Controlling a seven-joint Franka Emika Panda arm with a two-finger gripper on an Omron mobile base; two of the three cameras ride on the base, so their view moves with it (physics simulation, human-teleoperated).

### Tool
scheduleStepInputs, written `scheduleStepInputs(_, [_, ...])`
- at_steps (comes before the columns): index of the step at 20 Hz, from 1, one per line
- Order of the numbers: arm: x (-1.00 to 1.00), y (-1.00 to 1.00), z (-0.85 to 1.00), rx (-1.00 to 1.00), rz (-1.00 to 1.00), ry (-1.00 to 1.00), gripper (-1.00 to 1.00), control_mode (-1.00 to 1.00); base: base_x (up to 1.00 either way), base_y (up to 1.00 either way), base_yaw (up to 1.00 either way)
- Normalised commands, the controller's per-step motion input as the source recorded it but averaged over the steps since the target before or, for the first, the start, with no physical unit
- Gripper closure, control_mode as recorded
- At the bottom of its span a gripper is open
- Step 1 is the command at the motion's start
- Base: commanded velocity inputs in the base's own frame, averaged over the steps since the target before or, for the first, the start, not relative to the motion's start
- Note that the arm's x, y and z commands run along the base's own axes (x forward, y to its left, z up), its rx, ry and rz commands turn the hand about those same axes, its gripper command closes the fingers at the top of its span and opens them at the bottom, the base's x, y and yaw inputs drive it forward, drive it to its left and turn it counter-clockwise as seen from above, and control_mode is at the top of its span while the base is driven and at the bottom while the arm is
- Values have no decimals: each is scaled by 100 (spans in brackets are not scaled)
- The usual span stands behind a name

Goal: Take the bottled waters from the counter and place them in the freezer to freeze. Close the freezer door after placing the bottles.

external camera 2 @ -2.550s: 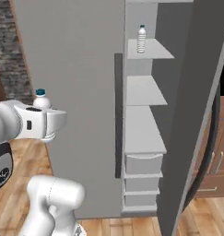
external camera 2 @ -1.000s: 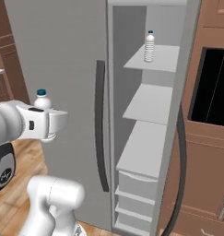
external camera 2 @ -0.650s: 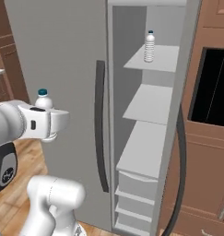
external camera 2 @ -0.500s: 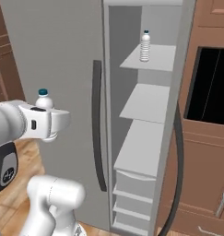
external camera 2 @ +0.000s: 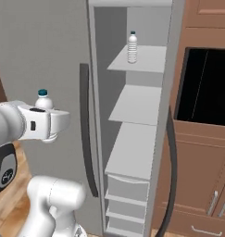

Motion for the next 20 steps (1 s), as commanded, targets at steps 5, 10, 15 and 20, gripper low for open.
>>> scheduleStepInputs(5, [0,0,0,0,0,0,100,100,53,-17,-6])
scheduleStepInputs(10, [0,0,0,0,0,0,100,100,18,-30,0])
scheduleStepInputs(15, [0,0,0,0,0,0,100,100,1,-44,-2])
scheduleStepInputs(20, [0,0,0,0,0,0,100,100,0,-45,-3])
